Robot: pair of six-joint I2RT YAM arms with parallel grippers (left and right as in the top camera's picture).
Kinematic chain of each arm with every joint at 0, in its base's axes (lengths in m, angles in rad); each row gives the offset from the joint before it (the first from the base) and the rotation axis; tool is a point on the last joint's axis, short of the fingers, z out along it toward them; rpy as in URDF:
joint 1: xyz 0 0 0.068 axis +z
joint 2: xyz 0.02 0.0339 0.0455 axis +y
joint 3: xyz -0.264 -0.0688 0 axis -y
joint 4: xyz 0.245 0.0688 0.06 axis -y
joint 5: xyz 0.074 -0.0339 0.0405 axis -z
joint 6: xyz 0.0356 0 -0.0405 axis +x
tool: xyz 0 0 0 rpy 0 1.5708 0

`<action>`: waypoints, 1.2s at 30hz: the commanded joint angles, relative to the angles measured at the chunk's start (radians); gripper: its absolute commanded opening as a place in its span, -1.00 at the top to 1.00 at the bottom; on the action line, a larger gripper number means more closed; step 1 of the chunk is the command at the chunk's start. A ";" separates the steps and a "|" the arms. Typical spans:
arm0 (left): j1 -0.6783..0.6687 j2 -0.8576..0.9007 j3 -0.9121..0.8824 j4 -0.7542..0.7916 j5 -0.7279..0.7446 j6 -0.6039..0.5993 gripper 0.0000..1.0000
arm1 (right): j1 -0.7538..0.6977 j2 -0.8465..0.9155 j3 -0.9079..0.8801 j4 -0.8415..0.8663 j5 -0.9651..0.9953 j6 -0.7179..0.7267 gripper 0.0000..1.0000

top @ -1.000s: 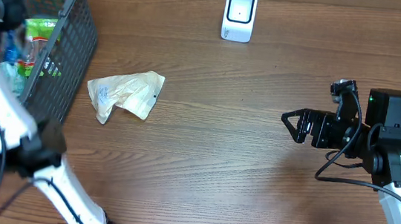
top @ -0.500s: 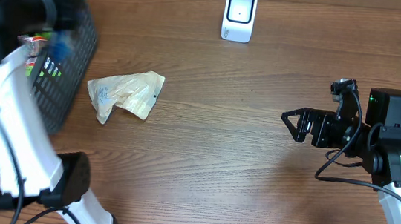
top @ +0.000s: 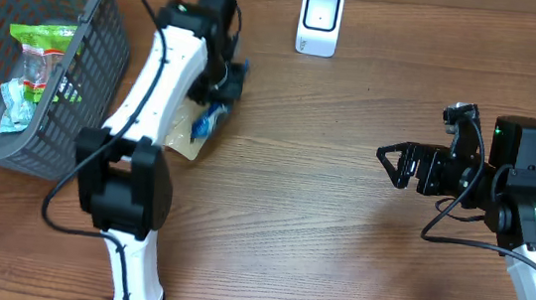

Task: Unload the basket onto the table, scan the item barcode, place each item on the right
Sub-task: 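Lift the Oreo pack out and place it beside the bread bag, then reach the left gripper into the basket and grasp the green snack bag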

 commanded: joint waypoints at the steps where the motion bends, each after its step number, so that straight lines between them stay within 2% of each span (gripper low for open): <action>1: 0.005 0.036 -0.065 0.040 -0.029 -0.040 0.91 | 0.005 -0.003 0.027 0.006 0.002 0.000 -1.00; 3: 0.005 0.053 -0.076 0.046 -0.028 -0.040 0.92 | 0.005 -0.003 0.027 0.008 0.002 0.001 -1.00; 4: 0.005 0.057 -0.076 0.046 -0.029 -0.039 0.80 | 0.005 -0.003 0.027 0.010 0.002 0.001 -1.00; 5: 0.005 0.059 -0.076 0.047 -0.029 -0.039 0.55 | 0.005 -0.003 0.027 0.011 0.002 0.001 -1.00; 7: 0.004 0.059 -0.075 0.051 -0.027 -0.029 -0.08 | 0.005 -0.003 0.027 0.011 0.002 0.001 -1.00; 8: 0.004 0.057 -0.069 0.051 -0.024 -0.021 -0.22 | 0.005 -0.003 0.027 0.011 0.002 0.001 -1.00; 11: 0.004 0.054 -0.017 0.030 0.011 0.017 -0.44 | 0.005 -0.003 0.027 0.011 0.002 0.001 -1.00; 15: 0.017 0.048 0.210 -0.079 0.017 0.023 -0.50 | 0.005 -0.003 0.027 0.014 0.002 0.001 -1.00; 19: 0.061 0.048 0.601 -0.218 0.011 0.045 -0.54 | 0.005 -0.003 0.027 0.014 0.001 0.001 -1.00; 25: 0.196 0.048 1.014 -0.298 -0.103 0.044 -0.65 | 0.005 -0.003 0.027 0.013 -0.002 0.002 -1.00; 27: 0.267 0.048 1.075 -0.309 -0.135 0.044 -0.66 | 0.005 -0.003 0.027 0.010 -0.002 0.002 -1.00; 28: 0.344 0.049 1.082 -0.304 -0.156 0.053 -0.68 | 0.005 -0.003 0.027 0.009 -0.002 0.001 -1.00; 36: 0.593 0.112 0.978 -0.227 -0.159 0.097 -0.70 | 0.005 -0.003 0.027 0.009 -0.002 0.001 -1.00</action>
